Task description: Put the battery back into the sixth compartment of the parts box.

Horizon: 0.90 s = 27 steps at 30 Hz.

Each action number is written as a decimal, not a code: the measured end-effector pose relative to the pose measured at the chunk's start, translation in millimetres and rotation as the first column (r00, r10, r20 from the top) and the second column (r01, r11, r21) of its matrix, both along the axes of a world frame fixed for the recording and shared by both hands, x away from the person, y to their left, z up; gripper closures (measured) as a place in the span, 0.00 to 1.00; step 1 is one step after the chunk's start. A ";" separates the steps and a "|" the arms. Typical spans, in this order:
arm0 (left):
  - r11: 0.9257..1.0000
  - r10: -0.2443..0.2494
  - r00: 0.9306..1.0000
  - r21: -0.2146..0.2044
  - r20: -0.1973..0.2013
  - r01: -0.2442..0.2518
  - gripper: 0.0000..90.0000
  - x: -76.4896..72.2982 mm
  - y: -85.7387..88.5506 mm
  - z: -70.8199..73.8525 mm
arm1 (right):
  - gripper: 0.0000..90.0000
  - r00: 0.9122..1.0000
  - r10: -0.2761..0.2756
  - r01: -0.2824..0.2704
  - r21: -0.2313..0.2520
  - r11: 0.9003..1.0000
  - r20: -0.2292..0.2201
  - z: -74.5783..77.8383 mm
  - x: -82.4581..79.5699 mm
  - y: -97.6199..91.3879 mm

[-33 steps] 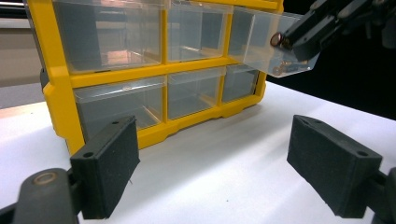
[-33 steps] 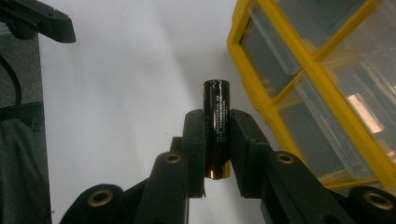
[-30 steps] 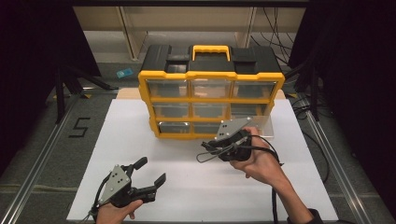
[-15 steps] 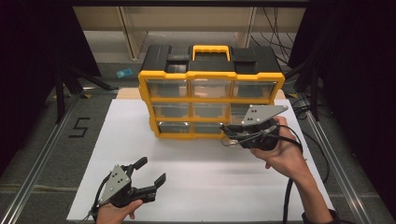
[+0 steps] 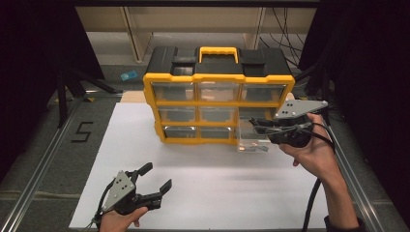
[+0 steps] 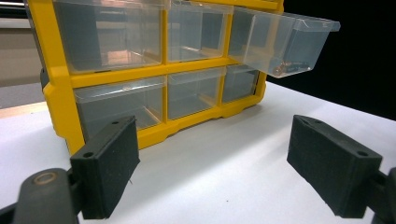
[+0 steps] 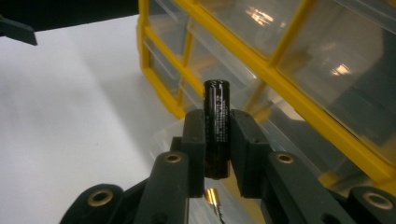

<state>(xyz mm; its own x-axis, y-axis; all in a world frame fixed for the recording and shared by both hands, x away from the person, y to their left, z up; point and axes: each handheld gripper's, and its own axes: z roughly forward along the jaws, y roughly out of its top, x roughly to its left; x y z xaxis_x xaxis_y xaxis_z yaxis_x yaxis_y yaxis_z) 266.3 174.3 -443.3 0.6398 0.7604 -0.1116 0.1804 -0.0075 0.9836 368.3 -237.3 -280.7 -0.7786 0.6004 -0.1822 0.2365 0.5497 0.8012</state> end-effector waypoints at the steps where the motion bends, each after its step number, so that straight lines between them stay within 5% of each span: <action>1: 1.000 0.000 1.000 0.000 0.000 0.000 0.18 0.1 0.0 -0.1 | 0.85 1.000 -0.006 0.006 -0.002 1.000 0.000 -0.4 1.1 -2.4; 27: 1.000 -0.007 1.000 -0.014 0.008 0.007 0.18 0.9 -0.9 -0.9 | 0.85 0.993 -0.092 0.089 -0.052 0.995 -0.068 -16.5 17.9 -29.5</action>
